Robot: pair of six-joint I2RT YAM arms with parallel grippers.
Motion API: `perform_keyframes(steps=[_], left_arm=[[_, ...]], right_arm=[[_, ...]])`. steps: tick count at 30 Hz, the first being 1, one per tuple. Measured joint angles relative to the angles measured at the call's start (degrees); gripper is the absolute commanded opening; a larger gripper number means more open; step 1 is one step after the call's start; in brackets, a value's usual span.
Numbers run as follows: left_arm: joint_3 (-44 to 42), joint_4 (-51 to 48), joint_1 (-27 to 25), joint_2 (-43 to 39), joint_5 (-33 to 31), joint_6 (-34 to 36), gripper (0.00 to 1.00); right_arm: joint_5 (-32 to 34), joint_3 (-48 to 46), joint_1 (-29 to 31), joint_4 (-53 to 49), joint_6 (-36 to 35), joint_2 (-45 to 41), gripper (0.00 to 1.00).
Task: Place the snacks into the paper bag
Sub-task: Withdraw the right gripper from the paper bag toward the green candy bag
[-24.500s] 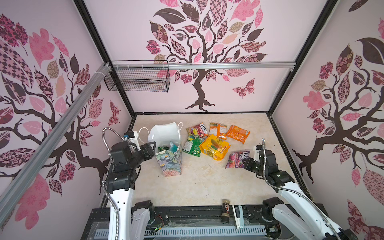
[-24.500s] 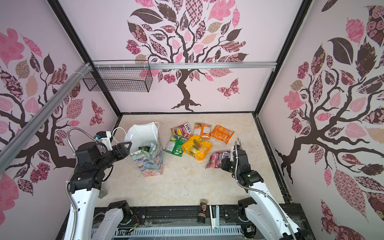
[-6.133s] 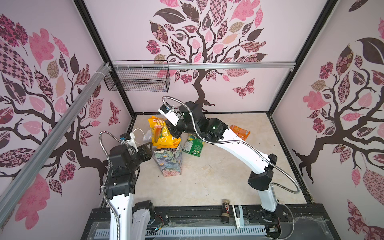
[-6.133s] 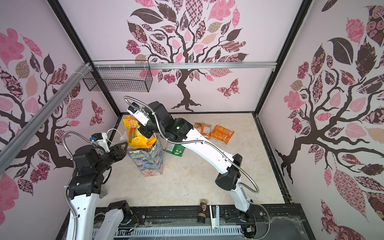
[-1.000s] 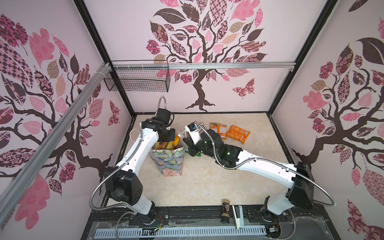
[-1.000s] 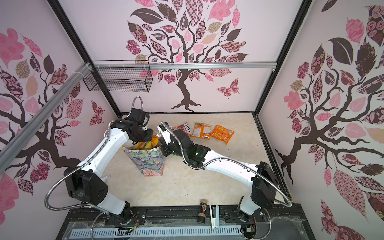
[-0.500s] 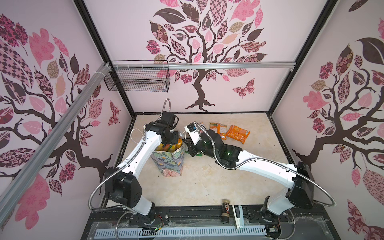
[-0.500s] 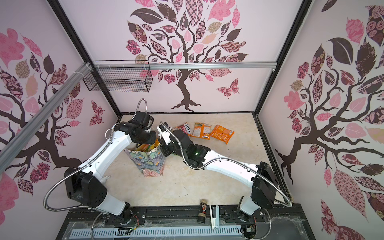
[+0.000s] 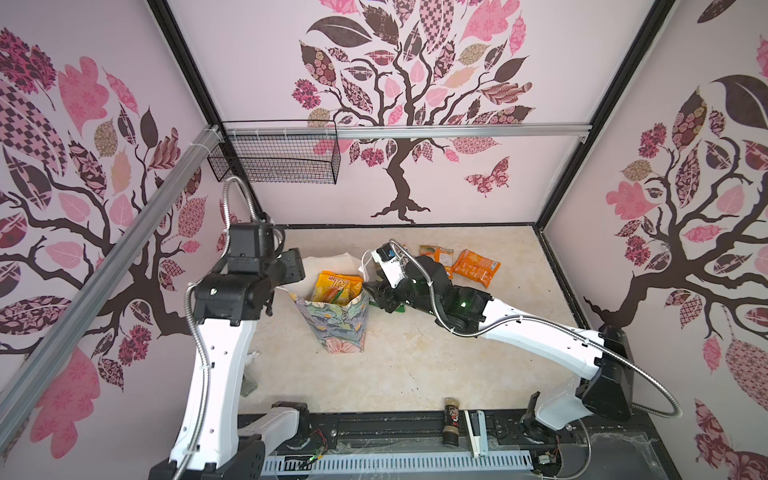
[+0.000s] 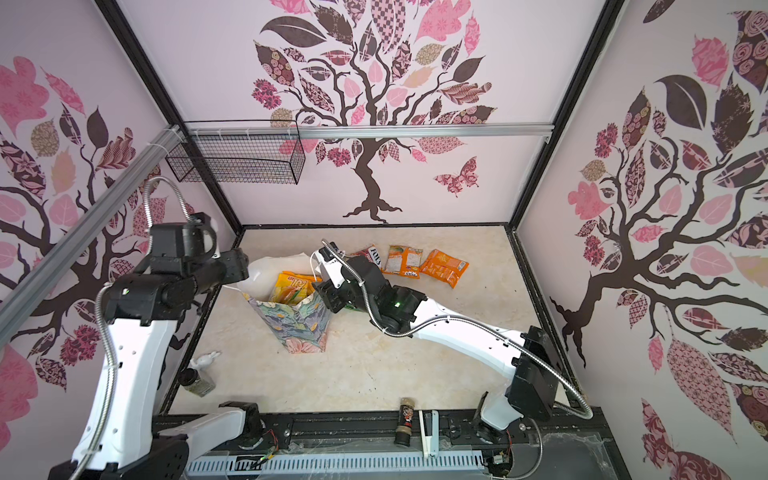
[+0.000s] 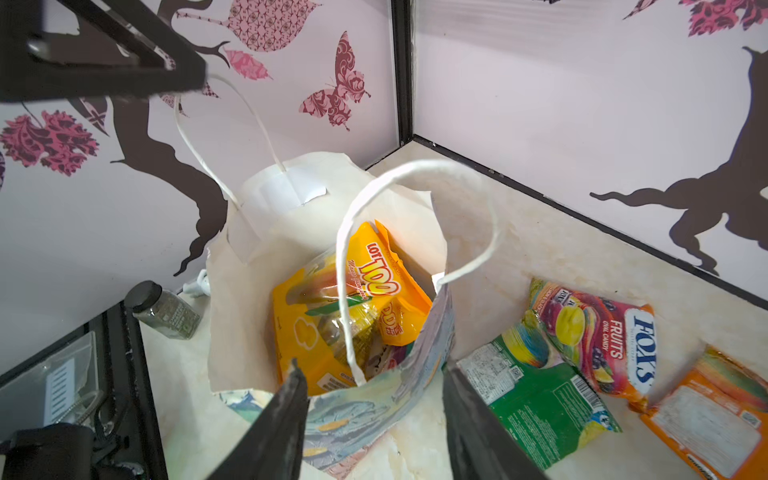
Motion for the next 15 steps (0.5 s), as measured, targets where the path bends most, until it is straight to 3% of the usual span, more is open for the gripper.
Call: perform_keyframes(steps=[6, 15], left_arm=[[-4.7, -1.0, 4.6, -5.4, 1.8, -0.4, 0.69], [-15.1, 1.4, 6.5, -8.9, 1.8, -1.9, 0.69]], right_arm=[[-0.3, -2.0, 0.0, -0.8, 1.9, -7.1, 0.65], [6.8, -23.8, -0.2, 3.7, 8.5, -29.4, 0.70]])
